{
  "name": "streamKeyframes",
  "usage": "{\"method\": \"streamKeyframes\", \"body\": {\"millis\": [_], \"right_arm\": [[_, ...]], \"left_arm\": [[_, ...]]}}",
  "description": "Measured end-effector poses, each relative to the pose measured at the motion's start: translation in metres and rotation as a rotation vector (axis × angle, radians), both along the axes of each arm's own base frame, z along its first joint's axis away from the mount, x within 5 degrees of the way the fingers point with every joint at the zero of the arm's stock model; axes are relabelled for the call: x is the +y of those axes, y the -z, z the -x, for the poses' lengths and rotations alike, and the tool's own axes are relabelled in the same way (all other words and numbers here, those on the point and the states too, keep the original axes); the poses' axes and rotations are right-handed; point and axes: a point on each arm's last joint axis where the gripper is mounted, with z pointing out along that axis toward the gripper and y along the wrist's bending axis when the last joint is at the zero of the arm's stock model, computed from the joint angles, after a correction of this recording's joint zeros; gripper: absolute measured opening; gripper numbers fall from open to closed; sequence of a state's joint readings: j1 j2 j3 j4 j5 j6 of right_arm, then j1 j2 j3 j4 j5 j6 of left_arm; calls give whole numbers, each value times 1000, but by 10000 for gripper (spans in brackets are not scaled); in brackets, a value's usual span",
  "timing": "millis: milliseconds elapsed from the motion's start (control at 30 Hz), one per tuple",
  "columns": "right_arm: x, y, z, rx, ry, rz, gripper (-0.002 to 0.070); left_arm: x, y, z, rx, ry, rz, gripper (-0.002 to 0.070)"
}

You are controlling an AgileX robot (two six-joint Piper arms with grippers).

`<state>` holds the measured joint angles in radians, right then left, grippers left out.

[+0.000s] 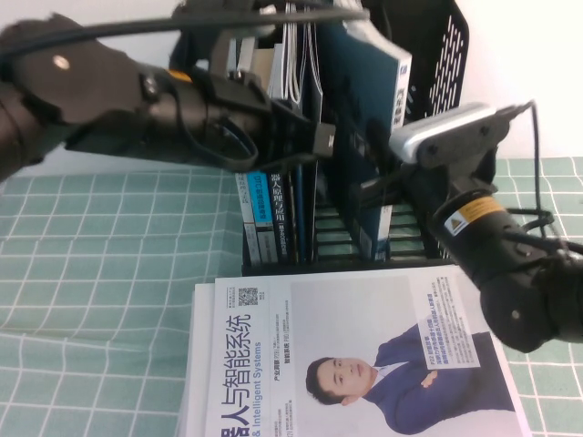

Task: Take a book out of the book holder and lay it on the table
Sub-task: Pick up the right side book from the book shelf

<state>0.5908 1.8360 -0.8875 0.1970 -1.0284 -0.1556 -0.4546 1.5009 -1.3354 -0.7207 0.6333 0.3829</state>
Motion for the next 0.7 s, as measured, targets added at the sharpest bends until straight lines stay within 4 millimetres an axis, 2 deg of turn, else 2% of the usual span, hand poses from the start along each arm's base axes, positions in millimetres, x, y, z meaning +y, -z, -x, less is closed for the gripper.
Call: {"method": "streamKeyframes", "body": {"millis": [100, 233, 367, 467, 567, 700], "right_arm": [[-3, -24, 7, -66, 1, 9, 131], [-13, -69, 21, -222, 26, 42, 131], [-26, -117, 44, -398, 59, 96, 131], [-34, -145, 64, -472, 46, 220, 131], [-41, -162, 85, -483, -12, 414, 131], [-50, -165, 108, -397, -108, 653, 131]], "left_arm": [[4, -19, 13, -46, 34, 24, -2], [12, -41, 33, -108, 64, 38, -2], [21, -61, 56, -159, 88, 58, -2], [29, -74, 75, -186, 123, 47, -3], [37, -78, 93, -176, 160, -3, -2], [51, -80, 110, -170, 167, -109, -3]]}}
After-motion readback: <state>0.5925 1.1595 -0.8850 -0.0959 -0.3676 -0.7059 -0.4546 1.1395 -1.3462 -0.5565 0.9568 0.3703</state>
